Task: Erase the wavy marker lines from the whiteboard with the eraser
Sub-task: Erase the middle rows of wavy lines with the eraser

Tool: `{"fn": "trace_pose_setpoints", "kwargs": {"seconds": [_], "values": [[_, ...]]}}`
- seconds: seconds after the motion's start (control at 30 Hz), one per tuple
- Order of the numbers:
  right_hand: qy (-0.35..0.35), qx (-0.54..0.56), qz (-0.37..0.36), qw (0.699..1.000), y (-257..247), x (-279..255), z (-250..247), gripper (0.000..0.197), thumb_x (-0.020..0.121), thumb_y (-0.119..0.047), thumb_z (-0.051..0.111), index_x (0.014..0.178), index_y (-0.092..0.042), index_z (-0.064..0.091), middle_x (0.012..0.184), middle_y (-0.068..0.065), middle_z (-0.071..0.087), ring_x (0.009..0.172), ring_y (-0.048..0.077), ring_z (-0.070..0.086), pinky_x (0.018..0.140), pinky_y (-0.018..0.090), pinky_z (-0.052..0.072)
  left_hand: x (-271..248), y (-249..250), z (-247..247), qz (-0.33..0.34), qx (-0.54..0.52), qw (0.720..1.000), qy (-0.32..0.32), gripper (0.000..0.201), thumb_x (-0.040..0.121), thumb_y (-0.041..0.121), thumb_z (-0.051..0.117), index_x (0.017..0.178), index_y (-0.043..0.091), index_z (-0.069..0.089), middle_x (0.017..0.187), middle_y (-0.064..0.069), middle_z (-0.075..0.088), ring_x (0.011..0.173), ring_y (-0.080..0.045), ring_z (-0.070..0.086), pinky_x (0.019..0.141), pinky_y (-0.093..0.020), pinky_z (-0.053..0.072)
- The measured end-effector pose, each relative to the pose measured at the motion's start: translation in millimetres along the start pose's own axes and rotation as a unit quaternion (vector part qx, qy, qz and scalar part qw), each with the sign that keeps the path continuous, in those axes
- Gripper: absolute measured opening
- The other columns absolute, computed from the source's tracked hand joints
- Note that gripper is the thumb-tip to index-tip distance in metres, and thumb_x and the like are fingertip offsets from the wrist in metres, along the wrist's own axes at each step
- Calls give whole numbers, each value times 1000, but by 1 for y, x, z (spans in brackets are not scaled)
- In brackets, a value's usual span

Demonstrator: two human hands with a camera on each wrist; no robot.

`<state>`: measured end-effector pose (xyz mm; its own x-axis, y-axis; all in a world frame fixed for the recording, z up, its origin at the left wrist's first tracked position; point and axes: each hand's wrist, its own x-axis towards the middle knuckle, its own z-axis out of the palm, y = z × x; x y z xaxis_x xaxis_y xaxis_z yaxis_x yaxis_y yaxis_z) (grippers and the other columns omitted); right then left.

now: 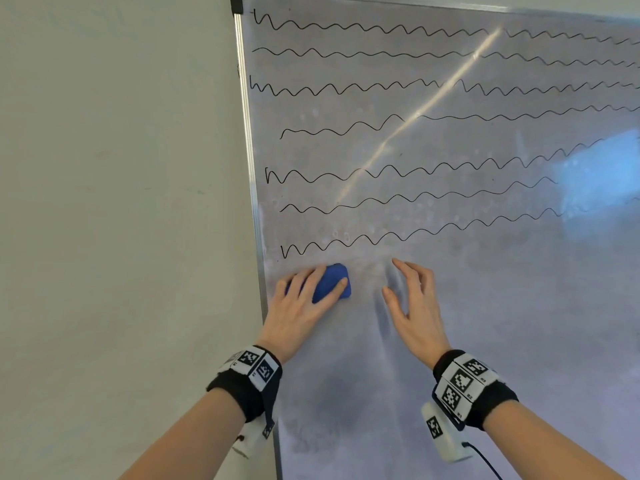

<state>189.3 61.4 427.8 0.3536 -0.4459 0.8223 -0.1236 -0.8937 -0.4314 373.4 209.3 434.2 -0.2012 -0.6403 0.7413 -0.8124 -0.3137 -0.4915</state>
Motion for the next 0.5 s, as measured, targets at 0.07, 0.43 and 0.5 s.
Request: {"fn": "trace_pose_setpoints", "kwargs": {"seconds": [0.07,0.43,0.5], "values": [[-4,1,-13,1000,-3,1,4,50,93,-33,52,139,-23,38,129,-1,35,121,15,41,104,28,34,-1,-3,2,67,0,998,13,69,81,-7,29,141,25,42,135,-18,44,115,-33,45,88,-41,33],[8,22,-22,999,-11,14,14,50,92,-27,56,139,-21,39,129,-2,34,119,15,43,103,30,37,16,-34,-8,65,22,997,25,68,82,-6,29,141,26,40,134,-19,48,111,-35,49,86,-44,38],[9,21,-24,999,-9,16,13,49,93,-27,56,139,-21,39,129,-2,34,119,16,43,103,30,37,17,-38,-9,117,22,993,5,71,80,-7,28,142,27,38,134,-18,49,113,-35,51,87,-44,41]]}}
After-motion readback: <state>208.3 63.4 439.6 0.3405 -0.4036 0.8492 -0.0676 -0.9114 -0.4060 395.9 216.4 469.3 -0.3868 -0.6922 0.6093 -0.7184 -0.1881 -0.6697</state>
